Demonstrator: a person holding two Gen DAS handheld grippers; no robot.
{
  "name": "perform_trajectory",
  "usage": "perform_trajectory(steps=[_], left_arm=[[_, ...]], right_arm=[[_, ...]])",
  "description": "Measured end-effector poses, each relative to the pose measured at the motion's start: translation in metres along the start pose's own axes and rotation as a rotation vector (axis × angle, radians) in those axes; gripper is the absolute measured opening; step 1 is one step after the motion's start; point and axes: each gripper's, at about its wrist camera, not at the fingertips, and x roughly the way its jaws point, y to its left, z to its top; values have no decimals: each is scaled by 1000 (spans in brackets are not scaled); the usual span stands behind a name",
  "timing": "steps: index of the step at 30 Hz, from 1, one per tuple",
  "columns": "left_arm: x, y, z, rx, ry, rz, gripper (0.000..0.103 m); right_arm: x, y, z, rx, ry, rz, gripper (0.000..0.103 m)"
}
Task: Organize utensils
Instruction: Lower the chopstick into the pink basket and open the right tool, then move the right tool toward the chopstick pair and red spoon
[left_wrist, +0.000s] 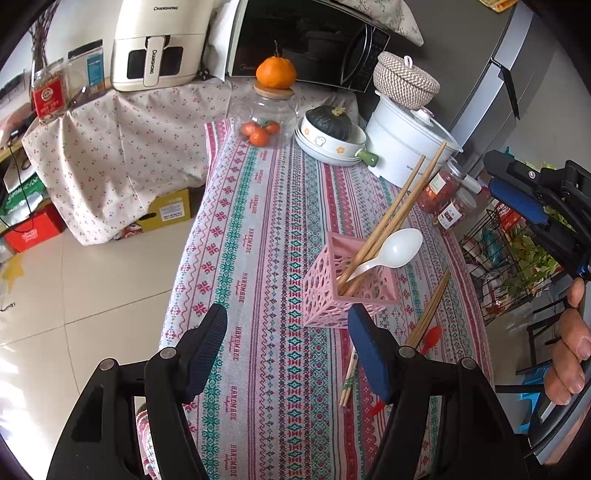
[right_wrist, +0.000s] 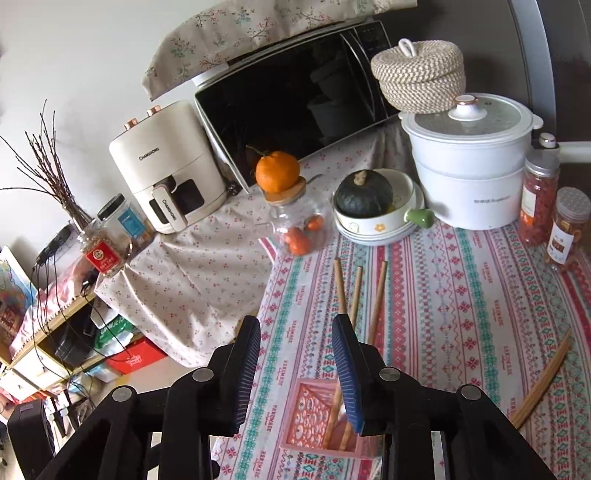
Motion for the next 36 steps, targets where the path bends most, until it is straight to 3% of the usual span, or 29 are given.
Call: perform_trajectory(steps=[4,9,14,22,33,36], left_arm=[[2,-8,-1,14,8,-6,70],[5,-21,-4,54,10,4,74],[13,-34,-10,97,22,24,77],[32,-57,-25,172,58,53,78],[59,-94,-45,290,139,25,78],[61,-96,-48,301,155,13,78]], right_arm=[[-11,-20,-9,2,19,-27,52],[-15,-56,-24,10,78,-88,57],[-14,-98,-35,45,148,-148,69],[-5,-150,-51,102,284,-224,77],[43,-215,-75,177,462,-341,74],[55,-225,-87,229,542,-327,54]])
